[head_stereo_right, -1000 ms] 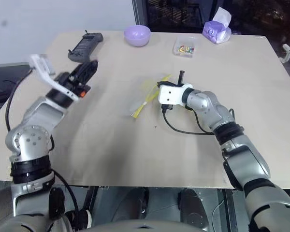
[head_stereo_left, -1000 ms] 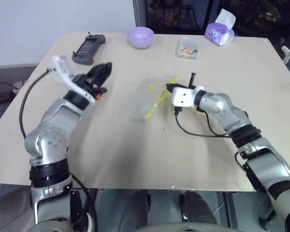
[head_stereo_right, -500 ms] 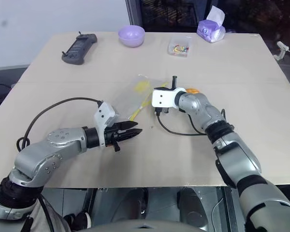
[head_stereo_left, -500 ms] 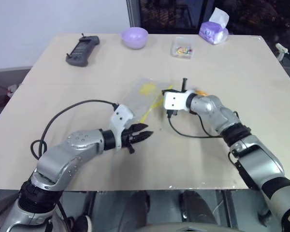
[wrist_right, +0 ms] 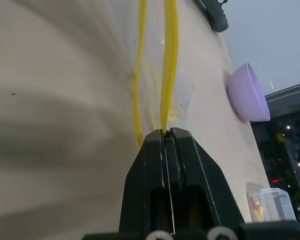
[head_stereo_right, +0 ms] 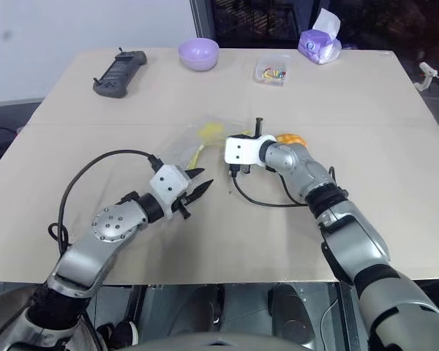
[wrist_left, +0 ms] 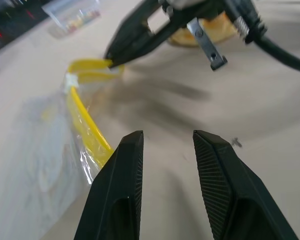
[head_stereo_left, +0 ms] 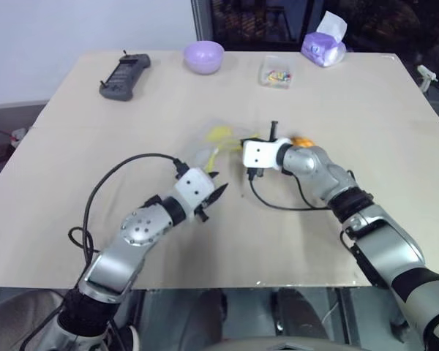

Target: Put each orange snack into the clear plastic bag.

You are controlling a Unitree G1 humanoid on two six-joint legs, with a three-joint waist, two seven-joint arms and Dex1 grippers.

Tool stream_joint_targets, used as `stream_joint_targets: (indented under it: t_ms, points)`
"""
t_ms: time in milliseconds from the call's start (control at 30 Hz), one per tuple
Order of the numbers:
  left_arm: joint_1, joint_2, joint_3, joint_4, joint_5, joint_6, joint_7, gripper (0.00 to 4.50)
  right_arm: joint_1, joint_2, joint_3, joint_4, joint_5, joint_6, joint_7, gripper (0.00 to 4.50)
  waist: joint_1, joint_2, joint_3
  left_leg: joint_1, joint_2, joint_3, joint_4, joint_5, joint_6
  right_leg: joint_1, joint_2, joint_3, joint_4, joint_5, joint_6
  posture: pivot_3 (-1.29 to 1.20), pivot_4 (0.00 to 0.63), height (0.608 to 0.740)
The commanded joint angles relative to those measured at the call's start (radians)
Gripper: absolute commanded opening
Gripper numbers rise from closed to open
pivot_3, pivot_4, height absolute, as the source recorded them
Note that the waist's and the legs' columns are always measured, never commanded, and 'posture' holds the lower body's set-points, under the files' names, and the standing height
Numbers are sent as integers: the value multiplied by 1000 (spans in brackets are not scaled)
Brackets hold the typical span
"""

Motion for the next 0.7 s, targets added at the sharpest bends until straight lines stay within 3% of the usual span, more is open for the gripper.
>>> stream_joint_targets:
  t_ms: [33,67,200,233,433,667,700]
  points:
    - [26,-42,46,-31,14,-55,24,2173,-16,-2,-13,-37,18,-1,5,0,0,0,0,0,0,0,0,0,0,0,0,0,0,0,0,0,150,740]
    - [39,-59,59,-38,11,-69,33,2313,-18,-2,-13,-35,19,-1,6,0,0,0,0,0,0,0,0,0,0,0,0,0,0,0,0,0,150,740]
    - [76,-115,97,-69,19,-103,51,4260,-17,-3,-12,-32,20,-1,9,0,0,0,0,0,0,0,0,0,0,0,0,0,1,0,0,0,150,740]
    - [88,-140,112,-86,3,-100,63,4455,-18,-3,-10,-31,19,-2,9,0,0,0,0,0,0,0,0,0,0,0,0,0,1,0,0,0,150,740]
    - [139,-226,158,-143,-38,-95,82,4455,-20,-2,-6,-28,18,-4,14,0,1,0,0,0,0,0,2,0,0,0,0,1,3,0,0,0,150,740]
    - [153,-233,149,-164,-32,-128,43,4455,-16,4,-1,-33,16,-2,17,0,1,0,0,2,0,0,4,-1,2,0,0,1,8,0,0,0,150,740]
    - [147,-216,141,-147,29,-135,57,4455,-17,4,-1,-33,16,-2,18,0,1,0,0,2,0,0,4,-1,2,0,0,1,9,0,0,0,150,740]
